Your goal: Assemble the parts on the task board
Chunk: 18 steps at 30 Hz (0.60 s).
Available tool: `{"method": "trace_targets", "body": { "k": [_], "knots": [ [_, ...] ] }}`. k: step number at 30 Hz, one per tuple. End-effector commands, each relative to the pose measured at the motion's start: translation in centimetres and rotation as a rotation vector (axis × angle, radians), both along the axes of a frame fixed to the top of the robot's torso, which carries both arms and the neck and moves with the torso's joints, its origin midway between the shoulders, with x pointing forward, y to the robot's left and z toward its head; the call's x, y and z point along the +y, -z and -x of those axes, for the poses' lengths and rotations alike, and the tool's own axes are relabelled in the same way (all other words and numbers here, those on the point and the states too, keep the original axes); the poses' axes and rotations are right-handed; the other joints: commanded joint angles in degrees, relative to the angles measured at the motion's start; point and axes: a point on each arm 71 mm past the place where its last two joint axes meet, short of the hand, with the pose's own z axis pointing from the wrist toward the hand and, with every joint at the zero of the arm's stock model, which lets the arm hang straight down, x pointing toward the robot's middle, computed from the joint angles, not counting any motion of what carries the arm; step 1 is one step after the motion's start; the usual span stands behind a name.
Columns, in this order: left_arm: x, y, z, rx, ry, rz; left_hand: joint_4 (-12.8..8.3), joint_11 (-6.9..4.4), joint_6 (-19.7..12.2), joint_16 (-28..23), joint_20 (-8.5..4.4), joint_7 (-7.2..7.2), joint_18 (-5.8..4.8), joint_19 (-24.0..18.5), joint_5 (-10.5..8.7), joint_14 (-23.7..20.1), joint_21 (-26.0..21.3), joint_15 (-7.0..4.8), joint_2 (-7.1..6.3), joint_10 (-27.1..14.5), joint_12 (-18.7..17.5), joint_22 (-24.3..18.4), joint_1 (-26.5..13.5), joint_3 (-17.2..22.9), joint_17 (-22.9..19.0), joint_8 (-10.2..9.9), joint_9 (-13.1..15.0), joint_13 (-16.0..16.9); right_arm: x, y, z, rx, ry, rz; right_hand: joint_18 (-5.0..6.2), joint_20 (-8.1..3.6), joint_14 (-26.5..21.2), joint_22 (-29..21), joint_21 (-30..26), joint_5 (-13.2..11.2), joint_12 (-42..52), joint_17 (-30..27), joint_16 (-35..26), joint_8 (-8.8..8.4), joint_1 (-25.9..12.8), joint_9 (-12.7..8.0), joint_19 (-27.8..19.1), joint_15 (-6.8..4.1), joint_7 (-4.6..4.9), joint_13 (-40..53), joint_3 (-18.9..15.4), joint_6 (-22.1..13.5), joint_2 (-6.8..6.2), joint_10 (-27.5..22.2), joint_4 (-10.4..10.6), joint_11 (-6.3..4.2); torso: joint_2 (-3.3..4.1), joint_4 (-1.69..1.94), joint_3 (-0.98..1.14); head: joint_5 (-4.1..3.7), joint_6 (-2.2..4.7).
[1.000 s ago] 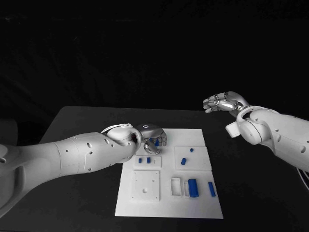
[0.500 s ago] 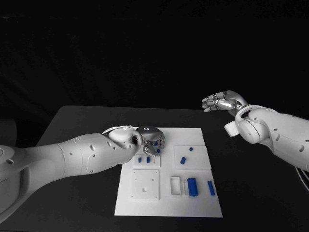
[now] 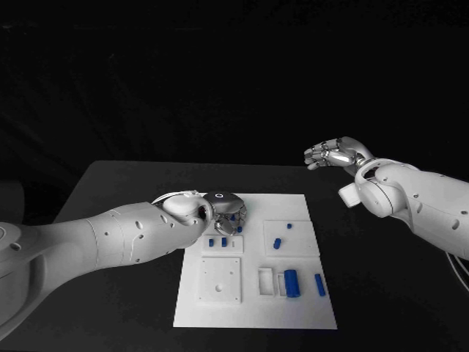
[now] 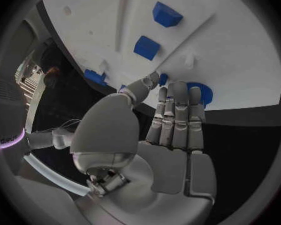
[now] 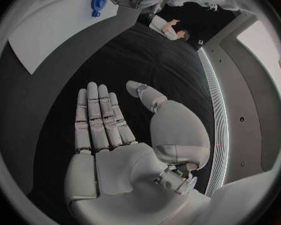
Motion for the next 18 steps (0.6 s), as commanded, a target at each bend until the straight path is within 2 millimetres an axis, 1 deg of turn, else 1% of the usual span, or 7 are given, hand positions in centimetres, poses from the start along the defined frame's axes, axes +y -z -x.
{"method": "trace_targets", "body": {
  "k": [1,6,7,16,18],
  "knots": [
    [-0.3,0.2,0.1,0.006,0.018,-0.006,-0.3,0.00,0.3,0.3,-1.20,-0.02,0.20,0.4,0.40,0.2,-0.1,-0.01,0.48,0.3,0.1,1.1,0.0,0.0,0.1,-0.3,-0.1,-0.1,0.2,0.0,0.1,-0.004,-0.019,0.002,-0.52,-0.13,-0.2,0.1,-0.2,0.3,-0.3,0.1,-0.3,0.27,0.3,-0.1,-0.3,0.04,0.19,-0.1,-0.1,-0.3,0.12,0.4,0.0,0.21,-0.03,0.08,-0.01,0.00,-0.03],
    [-0.2,0.4,0.1,-0.001,0.011,0.000,-0.2,0.03,0.2,0.6,-1.26,0.06,0.13,0.5,0.38,0.2,-0.1,0.00,0.52,0.4,-0.1,1.1,-0.1,0.0,0.3,-0.5,-0.3,-0.3,0.3,0.0,0.1,-0.004,-0.021,0.002,-0.52,-0.13,-0.2,0.1,-0.2,0.3,-0.3,0.1,-0.3,0.28,0.3,-0.1,-0.3,0.04,0.18,-0.1,-0.1,-0.3,0.12,0.4,0.0,0.20,-0.05,0.09,-0.03,0.00,0.02],
    [-0.3,0.5,0.1,-0.001,0.010,0.000,-0.2,0.02,-0.3,0.9,-1.33,0.06,0.11,0.7,0.38,0.2,0.0,-0.02,0.46,0.7,-0.1,1.1,-0.1,0.0,0.4,-0.9,-0.6,-0.4,0.3,0.0,0.1,-0.004,-0.021,0.002,-0.52,-0.13,-0.2,0.1,-0.2,0.3,-0.3,0.1,-0.3,0.28,0.3,-0.1,-0.3,0.04,0.18,-0.1,-0.1,-0.3,0.12,0.4,0.0,0.20,-0.05,0.07,-0.05,-0.01,0.03],
    [-0.5,1.2,0.2,0.017,0.000,0.000,-0.1,0.12,-1.1,1.2,-1.36,-0.07,0.06,0.8,0.21,0.1,0.0,0.06,0.15,0.8,-0.5,1.1,-0.6,-0.2,0.5,-1.5,-1.1,-0.7,0.4,-0.2,0.1,-0.019,-0.016,-0.001,-0.52,-0.12,-0.2,0.1,-0.2,0.3,-0.3,0.1,-0.3,0.31,0.2,-0.1,-0.3,0.05,0.18,-0.1,-0.1,-0.3,0.10,0.4,0.1,0.20,-0.02,0.03,-0.06,-0.02,0.11],
    [-0.5,1.2,0.2,0.021,-0.002,0.003,-0.1,0.20,-1.2,1.3,-1.35,-0.12,0.05,0.8,0.18,0.0,0.0,0.12,0.03,0.8,-0.5,1.1,-0.8,-0.3,0.5,-1.6,-1.2,-0.8,0.4,-0.2,0.1,-0.018,-0.015,0.000,-0.52,-0.12,-0.2,0.1,-0.2,0.3,-0.3,0.1,-0.3,0.32,0.1,-0.1,-0.3,0.05,0.18,-0.1,-0.2,-0.3,0.11,0.4,0.1,0.20,-0.03,0.01,0.01,0.04,0.19]
  ]
}}
